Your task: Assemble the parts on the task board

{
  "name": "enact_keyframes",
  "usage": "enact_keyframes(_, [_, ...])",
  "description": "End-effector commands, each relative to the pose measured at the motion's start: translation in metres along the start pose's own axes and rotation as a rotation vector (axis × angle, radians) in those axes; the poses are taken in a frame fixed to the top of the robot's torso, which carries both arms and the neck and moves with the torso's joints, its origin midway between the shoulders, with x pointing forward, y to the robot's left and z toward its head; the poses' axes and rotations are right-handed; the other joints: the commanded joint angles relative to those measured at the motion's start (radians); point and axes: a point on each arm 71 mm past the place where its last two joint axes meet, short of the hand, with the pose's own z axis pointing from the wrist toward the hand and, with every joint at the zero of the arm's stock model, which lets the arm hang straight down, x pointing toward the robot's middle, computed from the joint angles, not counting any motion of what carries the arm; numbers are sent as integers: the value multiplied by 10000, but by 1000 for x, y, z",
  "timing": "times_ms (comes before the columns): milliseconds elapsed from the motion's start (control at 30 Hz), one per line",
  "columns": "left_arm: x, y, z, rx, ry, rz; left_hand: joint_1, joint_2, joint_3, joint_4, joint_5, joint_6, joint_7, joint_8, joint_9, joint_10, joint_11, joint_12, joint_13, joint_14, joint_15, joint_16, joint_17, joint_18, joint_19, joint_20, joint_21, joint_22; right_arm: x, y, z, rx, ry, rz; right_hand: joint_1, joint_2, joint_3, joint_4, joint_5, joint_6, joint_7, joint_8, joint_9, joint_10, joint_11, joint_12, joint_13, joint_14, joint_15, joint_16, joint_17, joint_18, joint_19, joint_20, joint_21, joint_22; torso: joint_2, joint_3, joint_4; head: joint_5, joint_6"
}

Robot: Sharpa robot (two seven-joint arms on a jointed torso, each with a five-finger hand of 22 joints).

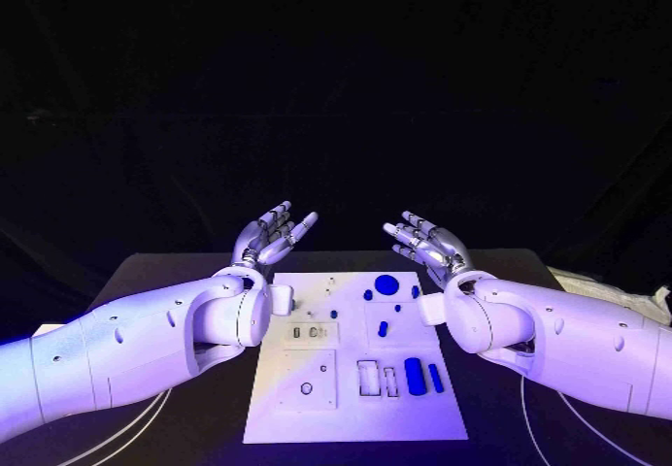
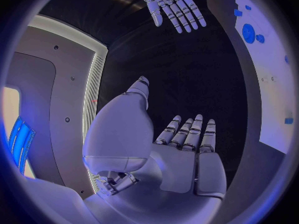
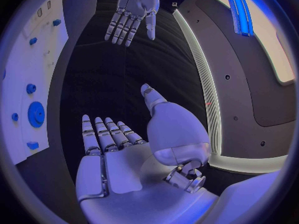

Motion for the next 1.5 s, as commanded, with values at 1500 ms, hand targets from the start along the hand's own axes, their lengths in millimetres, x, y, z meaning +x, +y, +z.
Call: enact_keyframes(1500, [3, -42, -48, 107, 2643, -1957, 1148, 1270, -138, -955, -38, 7330, 617, 829, 365, 9072, -645, 811, 511, 8981, -1117, 1738, 1902, 645, 8983, -798, 2511, 831, -32, 53, 22, -1478, 2966, -12779, 1902, -823, 1446, -1634, -679, 8502, 236, 544, 466, 9242, -1362, 476, 367, 12090, -2049, 1859, 1229, 1369, 10154, -1787, 3991, 1427, 1602, -254, 593, -837, 400])
